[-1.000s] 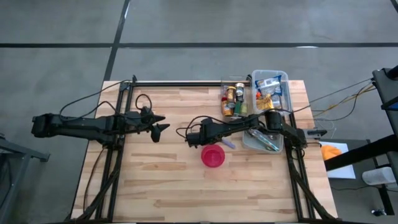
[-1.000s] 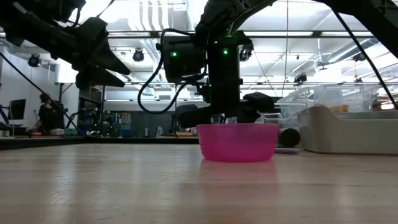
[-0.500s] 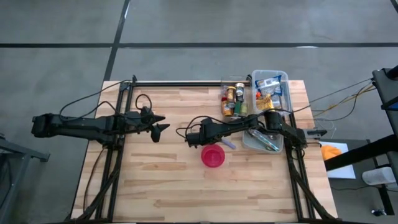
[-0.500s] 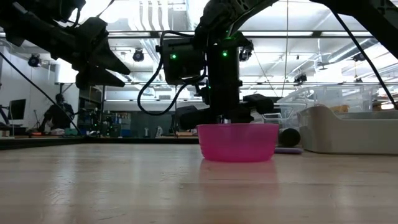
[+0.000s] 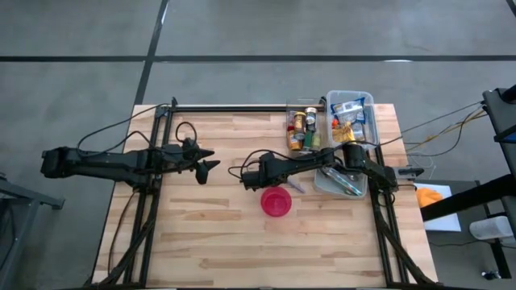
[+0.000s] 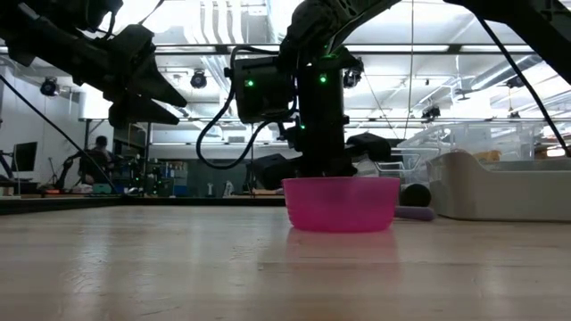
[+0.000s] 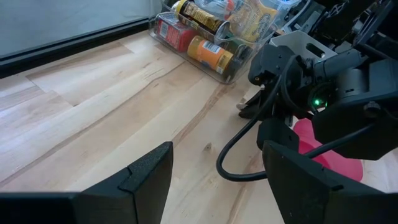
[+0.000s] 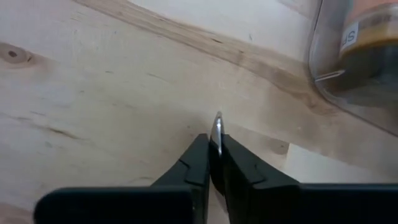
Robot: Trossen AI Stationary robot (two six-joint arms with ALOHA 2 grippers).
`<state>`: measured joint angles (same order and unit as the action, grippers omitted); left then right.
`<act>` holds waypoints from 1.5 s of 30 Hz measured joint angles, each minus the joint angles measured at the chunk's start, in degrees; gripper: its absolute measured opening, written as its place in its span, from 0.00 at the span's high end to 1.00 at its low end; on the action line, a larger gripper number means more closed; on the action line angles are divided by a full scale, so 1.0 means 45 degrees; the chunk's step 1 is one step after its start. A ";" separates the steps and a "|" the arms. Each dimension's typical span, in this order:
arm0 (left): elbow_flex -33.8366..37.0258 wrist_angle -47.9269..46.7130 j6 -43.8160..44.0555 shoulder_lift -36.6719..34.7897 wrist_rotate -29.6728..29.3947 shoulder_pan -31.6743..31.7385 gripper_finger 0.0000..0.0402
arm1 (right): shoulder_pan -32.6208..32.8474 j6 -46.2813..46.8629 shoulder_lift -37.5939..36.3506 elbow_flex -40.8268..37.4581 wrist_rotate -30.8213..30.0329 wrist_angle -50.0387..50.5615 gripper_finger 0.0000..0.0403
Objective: Pick & Place Food Item
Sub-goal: Put the purple spoon into the gray bin
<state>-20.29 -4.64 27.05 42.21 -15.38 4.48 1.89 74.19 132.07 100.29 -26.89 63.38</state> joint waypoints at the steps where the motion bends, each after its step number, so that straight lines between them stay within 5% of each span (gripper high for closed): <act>1: 0.0002 0.0000 0.0000 0.0002 0.0000 0.0002 0.38 | 0.0009 -0.0033 0.0000 0.0000 -0.0013 -0.0016 0.96; 28: 0.0000 -0.0010 0.0000 -0.0002 0.0000 -0.0002 0.38 | 0.0218 -0.0516 -0.0644 0.0136 0.0005 0.0063 0.96; 45: 0.0000 -0.0068 0.0000 0.0002 0.0005 -0.0001 0.38 | 0.0928 -0.2834 -0.2341 0.0141 0.0382 0.0908 0.96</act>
<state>-20.29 -4.95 27.05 42.22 -15.35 4.48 6.06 61.43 121.54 100.92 -25.18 67.47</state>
